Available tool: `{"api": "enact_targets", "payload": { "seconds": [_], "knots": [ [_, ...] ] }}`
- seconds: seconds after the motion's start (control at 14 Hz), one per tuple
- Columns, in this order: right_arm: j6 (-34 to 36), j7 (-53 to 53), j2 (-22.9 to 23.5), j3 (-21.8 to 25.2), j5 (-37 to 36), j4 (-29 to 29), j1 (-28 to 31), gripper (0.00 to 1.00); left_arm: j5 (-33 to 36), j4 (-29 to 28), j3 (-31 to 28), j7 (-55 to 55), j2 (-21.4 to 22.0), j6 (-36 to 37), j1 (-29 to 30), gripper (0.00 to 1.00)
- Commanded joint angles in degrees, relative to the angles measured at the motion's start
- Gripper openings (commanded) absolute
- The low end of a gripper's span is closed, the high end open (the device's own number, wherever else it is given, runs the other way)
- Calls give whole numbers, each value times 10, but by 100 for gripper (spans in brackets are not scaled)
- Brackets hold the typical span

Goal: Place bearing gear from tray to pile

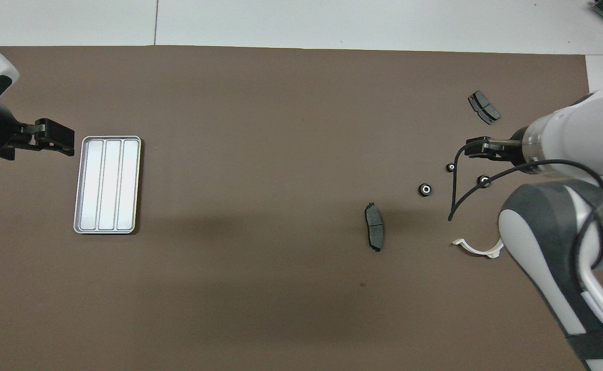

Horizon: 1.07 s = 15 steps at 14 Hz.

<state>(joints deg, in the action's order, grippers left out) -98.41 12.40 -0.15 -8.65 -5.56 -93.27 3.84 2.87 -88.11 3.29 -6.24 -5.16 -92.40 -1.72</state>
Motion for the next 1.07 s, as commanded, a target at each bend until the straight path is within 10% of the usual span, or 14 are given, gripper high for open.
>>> {"api": "enact_targets", "payload": {
  "seconds": [0.0, 1.0],
  "knots": [
    [27, -17, 13, -3, 15, 19, 5, 100, 6, -18, 4, 4, 16, -10, 7, 100],
    [81, -18, -24, 35, 35, 12, -20, 100, 6, -18, 4, 3, 16, -10, 7, 100]
  ]
}}
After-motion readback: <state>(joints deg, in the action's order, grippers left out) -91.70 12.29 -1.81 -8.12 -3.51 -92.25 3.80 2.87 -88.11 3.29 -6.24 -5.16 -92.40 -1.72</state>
